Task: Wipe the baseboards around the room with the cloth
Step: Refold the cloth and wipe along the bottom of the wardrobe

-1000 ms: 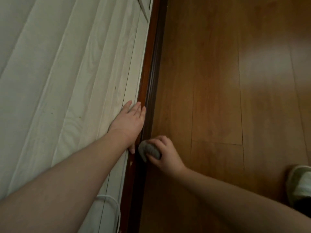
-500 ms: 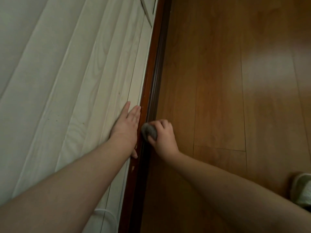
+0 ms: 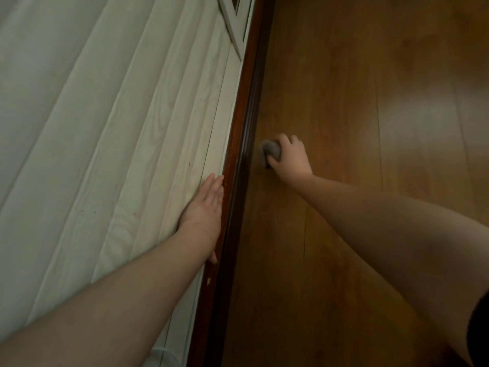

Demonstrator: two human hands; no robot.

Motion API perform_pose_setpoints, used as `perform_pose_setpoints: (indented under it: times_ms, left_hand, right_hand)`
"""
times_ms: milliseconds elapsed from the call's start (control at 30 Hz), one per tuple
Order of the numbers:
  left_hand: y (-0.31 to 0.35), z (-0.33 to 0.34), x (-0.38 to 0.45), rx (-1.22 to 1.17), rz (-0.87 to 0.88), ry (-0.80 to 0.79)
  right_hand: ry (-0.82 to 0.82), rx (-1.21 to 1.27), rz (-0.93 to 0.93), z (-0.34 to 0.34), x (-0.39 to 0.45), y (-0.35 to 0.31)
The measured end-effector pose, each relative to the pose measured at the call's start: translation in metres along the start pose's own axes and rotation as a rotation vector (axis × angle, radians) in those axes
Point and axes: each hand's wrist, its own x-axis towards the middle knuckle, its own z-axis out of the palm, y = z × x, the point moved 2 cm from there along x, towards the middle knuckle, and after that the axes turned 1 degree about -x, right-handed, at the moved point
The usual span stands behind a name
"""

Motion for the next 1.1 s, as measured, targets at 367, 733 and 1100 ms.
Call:
perform_pose_setpoints:
  times_ms: [367, 733, 1100]
  left_hand:
    - [-0.059, -0.045, 0.087, -0.169, -0.353, 0.255]
    - [-0.066, -0.052, 0.119, -0.175, -0.259, 0.314]
    - [-0.075, -0.057, 0.122, -0.194, -0.17, 0.176]
  right_hand:
    - [0.009, -0.194, -0.163, -0.006, -0.078, 0.087]
    - [-0.098, -0.175, -0.128, 0.0, -0.074, 0.091]
    - [-0.212, -0.208, -0.158, -0.006, -0.071, 0.087]
